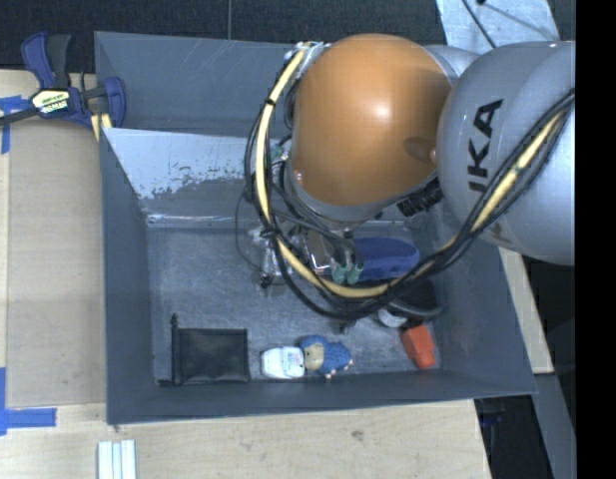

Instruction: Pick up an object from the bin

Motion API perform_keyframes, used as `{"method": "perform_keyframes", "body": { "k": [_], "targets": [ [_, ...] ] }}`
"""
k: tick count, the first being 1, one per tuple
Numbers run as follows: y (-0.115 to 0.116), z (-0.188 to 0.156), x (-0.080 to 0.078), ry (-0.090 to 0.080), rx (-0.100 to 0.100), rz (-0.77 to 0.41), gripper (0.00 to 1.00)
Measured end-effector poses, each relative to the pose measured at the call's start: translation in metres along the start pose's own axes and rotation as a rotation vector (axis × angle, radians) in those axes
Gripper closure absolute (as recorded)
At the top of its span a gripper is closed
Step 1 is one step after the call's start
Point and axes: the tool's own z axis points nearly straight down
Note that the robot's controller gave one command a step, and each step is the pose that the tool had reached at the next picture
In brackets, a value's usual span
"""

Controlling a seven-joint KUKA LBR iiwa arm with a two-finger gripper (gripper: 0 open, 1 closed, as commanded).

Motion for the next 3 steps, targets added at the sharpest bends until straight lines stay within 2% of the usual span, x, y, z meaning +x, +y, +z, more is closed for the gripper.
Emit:
{"method": "perform_keyframes", "body": {
  "k": [1, 2, 3],
  "targets": [
    [0.052, 0.132, -0.003, 0.017, 0.003, 0.108, 1.00],
    [0.050, 0.128, -0.005, 0.009, 0.001, 0.112, 0.00],
    [0.031, 0.226, 0.002, 0.012, -0.002, -0.503, 0.00]
  ]
}}
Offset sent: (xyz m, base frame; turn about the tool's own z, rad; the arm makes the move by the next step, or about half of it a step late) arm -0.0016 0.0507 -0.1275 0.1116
